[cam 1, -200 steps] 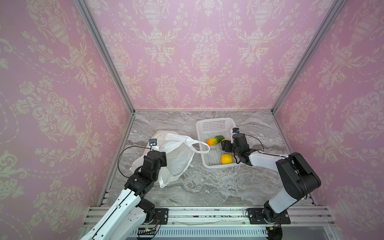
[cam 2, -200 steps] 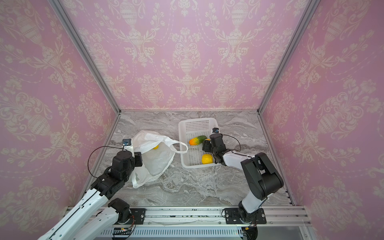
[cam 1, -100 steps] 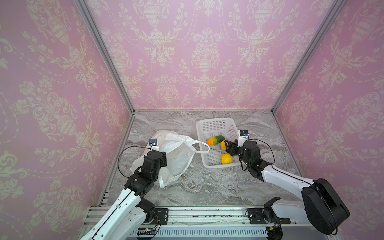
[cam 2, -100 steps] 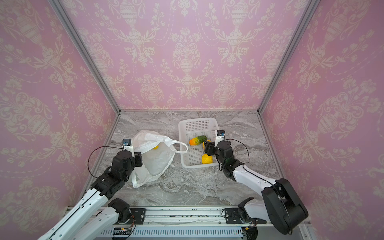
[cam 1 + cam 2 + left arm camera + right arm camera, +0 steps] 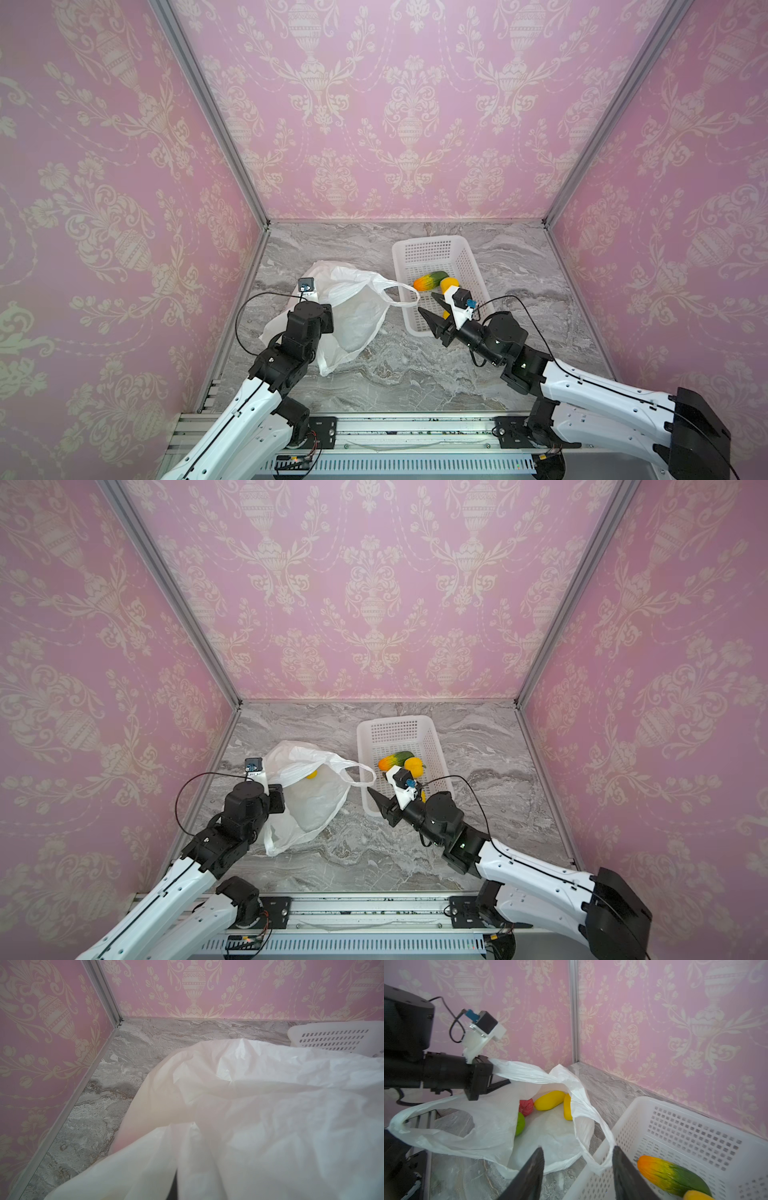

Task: Untie the knot of the plastic bag and take out the fruit
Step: 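Reach the right gripper back into the bag mouth held by the left gripper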

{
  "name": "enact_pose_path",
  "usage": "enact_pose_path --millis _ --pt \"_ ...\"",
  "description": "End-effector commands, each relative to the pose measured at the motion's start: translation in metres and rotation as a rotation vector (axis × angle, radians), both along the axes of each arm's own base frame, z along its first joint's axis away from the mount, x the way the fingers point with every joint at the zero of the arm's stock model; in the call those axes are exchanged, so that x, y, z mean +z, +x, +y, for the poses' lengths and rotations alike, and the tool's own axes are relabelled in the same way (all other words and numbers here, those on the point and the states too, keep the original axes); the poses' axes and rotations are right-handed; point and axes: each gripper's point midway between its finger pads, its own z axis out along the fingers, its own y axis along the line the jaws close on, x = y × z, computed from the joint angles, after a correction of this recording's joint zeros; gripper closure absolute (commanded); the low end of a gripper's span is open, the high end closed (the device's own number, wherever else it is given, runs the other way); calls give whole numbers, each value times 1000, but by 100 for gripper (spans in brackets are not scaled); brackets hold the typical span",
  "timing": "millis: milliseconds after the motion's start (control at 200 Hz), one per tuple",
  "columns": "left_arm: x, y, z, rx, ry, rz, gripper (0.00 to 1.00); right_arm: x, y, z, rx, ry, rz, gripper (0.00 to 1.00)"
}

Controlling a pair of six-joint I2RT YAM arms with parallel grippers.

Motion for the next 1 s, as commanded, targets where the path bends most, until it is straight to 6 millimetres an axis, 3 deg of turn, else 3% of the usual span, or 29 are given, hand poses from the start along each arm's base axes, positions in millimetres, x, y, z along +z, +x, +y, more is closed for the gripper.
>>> enact_pose_path --millis 0,235,580,680,695,771,996 --pt "4 -1 5 25 -8 -19 100 -11 -20 39 144 -111 -73 48" --pt "3 -2 5 22 -13 -17 100 -83 -13 118 281 -316 31 58" --pt "4 -3 5 19 -17 -22 100 -175 45 176 271 -461 247 65" --pt "5 -3 5 21 -18 -28 100 -192 58 178 255 -475 307 62" --pt "5 -3 5 21 -18 -28 100 -181 64 185 249 -450 292 60" --pt "4 -2 5 19 -16 -24 100 -180 79 187 204 -428 300 47" --pt "5 -2 5 20 -18 -27 100 -184 110 204 117 -373 343 32"
